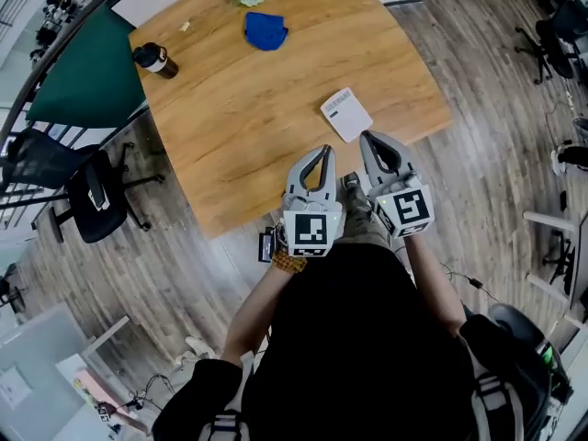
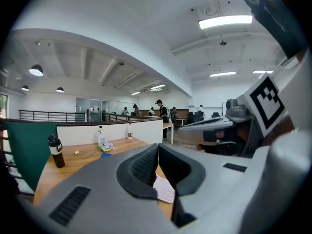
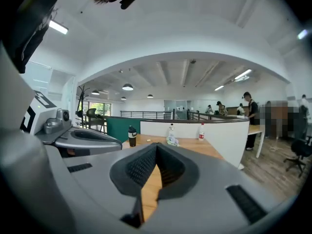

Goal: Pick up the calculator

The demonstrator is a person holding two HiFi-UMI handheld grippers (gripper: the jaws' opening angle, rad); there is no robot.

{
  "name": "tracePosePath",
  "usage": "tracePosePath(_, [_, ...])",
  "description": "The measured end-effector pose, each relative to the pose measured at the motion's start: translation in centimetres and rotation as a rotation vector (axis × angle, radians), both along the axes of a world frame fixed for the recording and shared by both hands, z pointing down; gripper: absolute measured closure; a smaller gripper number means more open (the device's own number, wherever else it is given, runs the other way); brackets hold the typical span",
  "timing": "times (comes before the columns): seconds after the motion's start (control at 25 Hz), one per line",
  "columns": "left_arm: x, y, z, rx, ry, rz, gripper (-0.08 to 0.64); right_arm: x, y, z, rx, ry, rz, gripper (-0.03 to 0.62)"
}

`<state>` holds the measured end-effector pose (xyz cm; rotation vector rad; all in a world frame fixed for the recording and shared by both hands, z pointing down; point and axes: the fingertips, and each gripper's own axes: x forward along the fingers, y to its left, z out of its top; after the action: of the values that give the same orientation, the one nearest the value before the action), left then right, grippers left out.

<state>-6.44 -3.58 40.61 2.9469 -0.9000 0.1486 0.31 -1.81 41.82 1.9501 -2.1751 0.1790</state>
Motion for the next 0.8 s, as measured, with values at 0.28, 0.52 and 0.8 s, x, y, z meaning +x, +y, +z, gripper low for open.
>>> tracePosePath(0.28, [3.2, -3.6, 1.1, -0.016, -0.038, -0.188, 0.535, 4.2, -4.9, 0.5, 0.001, 0.011, -0.195, 0.586])
tracePosePath(0.52, [6.2, -4.6, 2.2, -0.026, -0.062, -0.298, 0.535, 7.8, -7.1, 2.0, -0.007, -0.003, -0.306, 0.586])
tracePosePath(0.8, [7.5, -4.6, 3.5, -0.063, -0.091, -0.422, 0.535, 11.5, -8.4, 2.6, 0.01, -0.049, -0.363, 0.586])
